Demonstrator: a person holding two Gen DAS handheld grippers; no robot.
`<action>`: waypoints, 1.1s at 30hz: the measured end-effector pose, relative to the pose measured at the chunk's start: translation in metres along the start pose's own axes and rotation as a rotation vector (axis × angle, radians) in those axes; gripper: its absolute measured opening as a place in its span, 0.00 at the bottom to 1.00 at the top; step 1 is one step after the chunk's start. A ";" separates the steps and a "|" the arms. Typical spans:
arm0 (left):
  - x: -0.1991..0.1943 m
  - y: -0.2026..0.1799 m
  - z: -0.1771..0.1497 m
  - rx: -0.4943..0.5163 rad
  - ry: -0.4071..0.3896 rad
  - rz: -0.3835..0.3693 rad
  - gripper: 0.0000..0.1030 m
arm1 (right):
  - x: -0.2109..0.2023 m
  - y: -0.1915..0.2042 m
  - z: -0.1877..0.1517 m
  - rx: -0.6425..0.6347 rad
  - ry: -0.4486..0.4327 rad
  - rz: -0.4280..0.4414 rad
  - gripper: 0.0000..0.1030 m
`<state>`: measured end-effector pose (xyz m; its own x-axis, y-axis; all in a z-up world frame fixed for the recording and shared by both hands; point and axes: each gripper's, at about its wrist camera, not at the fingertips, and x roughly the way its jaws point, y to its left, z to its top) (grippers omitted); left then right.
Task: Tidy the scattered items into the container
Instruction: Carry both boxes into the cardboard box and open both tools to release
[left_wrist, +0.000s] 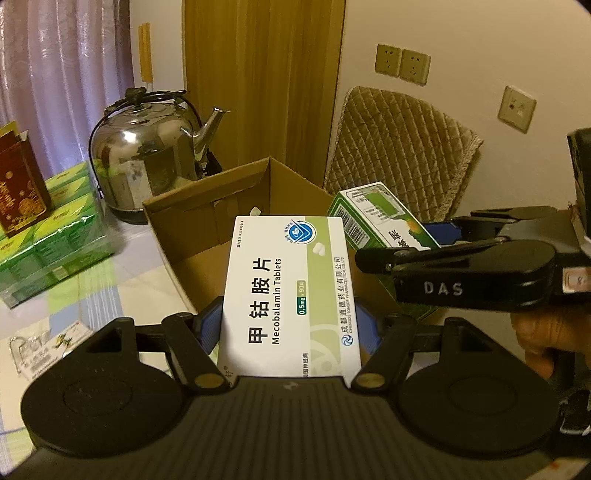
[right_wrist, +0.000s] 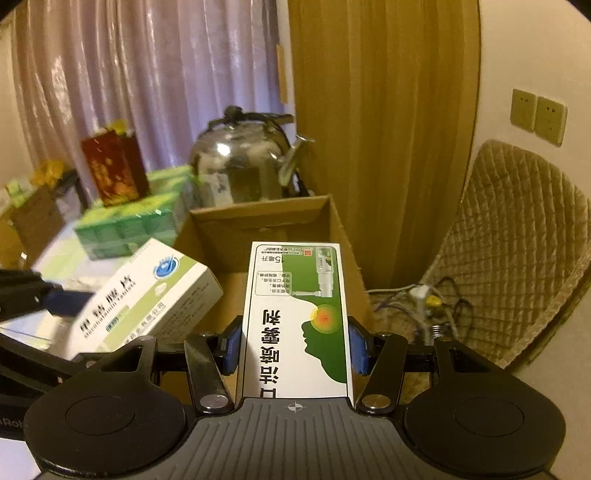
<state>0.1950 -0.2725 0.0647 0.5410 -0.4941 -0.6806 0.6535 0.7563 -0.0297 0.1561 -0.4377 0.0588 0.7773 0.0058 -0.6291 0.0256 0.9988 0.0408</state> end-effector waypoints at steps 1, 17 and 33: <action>0.006 -0.002 0.001 0.020 0.006 0.003 0.65 | 0.004 -0.002 0.000 -0.010 0.003 -0.012 0.51; 0.077 -0.007 -0.007 0.222 0.098 -0.019 0.65 | 0.030 -0.013 -0.020 -0.036 0.022 -0.018 0.51; 0.079 -0.006 -0.023 0.413 0.101 -0.028 0.67 | 0.040 -0.008 -0.023 -0.083 0.045 -0.008 0.51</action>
<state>0.2215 -0.3064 -0.0060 0.4791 -0.4514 -0.7528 0.8354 0.4977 0.2332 0.1723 -0.4444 0.0151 0.7483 -0.0017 -0.6634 -0.0221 0.9994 -0.0274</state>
